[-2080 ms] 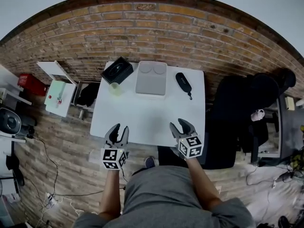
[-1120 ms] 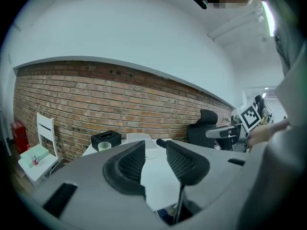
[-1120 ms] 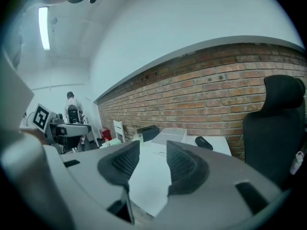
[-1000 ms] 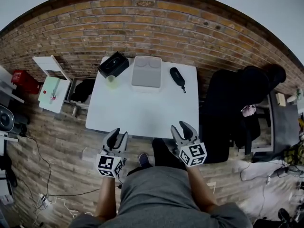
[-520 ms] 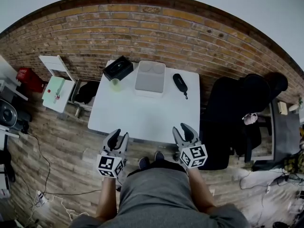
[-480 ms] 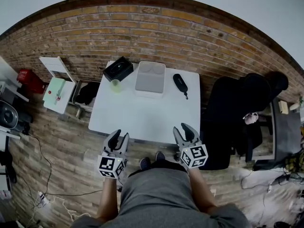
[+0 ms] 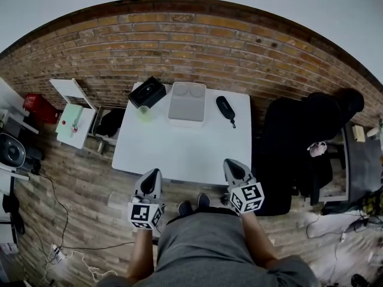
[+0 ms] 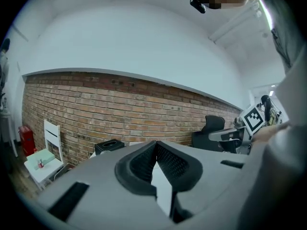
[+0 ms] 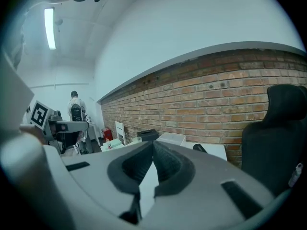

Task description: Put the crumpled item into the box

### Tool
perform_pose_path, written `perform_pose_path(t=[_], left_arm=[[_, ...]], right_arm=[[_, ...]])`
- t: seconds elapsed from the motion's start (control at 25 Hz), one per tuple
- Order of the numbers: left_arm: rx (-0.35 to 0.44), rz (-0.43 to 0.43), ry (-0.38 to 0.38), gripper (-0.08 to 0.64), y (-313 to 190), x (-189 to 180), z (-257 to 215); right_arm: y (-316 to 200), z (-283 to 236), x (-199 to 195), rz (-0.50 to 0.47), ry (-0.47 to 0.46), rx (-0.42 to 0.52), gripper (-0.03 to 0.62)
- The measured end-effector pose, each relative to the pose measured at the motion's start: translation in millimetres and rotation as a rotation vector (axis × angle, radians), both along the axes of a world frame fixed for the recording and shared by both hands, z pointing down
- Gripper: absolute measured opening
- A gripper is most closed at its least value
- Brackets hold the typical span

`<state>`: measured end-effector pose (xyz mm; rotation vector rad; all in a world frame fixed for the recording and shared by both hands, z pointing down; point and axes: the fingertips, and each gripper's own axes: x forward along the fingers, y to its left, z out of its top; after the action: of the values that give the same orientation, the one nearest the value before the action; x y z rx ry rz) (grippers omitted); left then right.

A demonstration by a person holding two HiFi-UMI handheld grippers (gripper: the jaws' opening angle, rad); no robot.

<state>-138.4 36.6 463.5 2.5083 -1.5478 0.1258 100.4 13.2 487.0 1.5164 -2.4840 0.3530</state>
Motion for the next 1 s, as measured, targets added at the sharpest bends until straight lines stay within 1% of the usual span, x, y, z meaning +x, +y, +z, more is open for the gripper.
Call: perform_pose_path(t=[0.08,0.2,0.32,0.44,0.6,0.72,1.0], left_arm=[[-0.008,0.004,-0.01,0.006,-1.3,4.9,1.2],[-0.017,0.008,-0.018,0.006,-0.6,9.0,1.2],[-0.025,0.018,-0.02,0.006,0.3,11.1,1.4],[-0.02,0.021,-0.015,0.006,-1.4,11.6,0.4],[-0.014,0.028,-0.017,0.006,-1.7,11.8,-3.5],[-0.02,0.029,-0.021,0.006,-3.7,12.3,-2.0],[-0.036,0.042,-0.016,0.006,-0.9,20.9,4.1]], right_arm=[[-0.3,1.4,-1.7,-0.016,0.013,0.001,0.003],[-2.3,3.2,0.3,-0.013,0.024,0.0,0.003],[-5.2,2.3,0.8,-0.021,0.061,0.011,0.003],[-5.6,1.9,-2.6,-0.045,0.07,0.005,0.003],[-2.2,7.9,-5.1,-0.052,0.073,-0.015,0.003],[-0.9,8.9,-5.6,-0.058,0.109,-0.009,0.003],[-0.8,9.4,-3.2,-0.055,0.057,-0.028,0.003]])
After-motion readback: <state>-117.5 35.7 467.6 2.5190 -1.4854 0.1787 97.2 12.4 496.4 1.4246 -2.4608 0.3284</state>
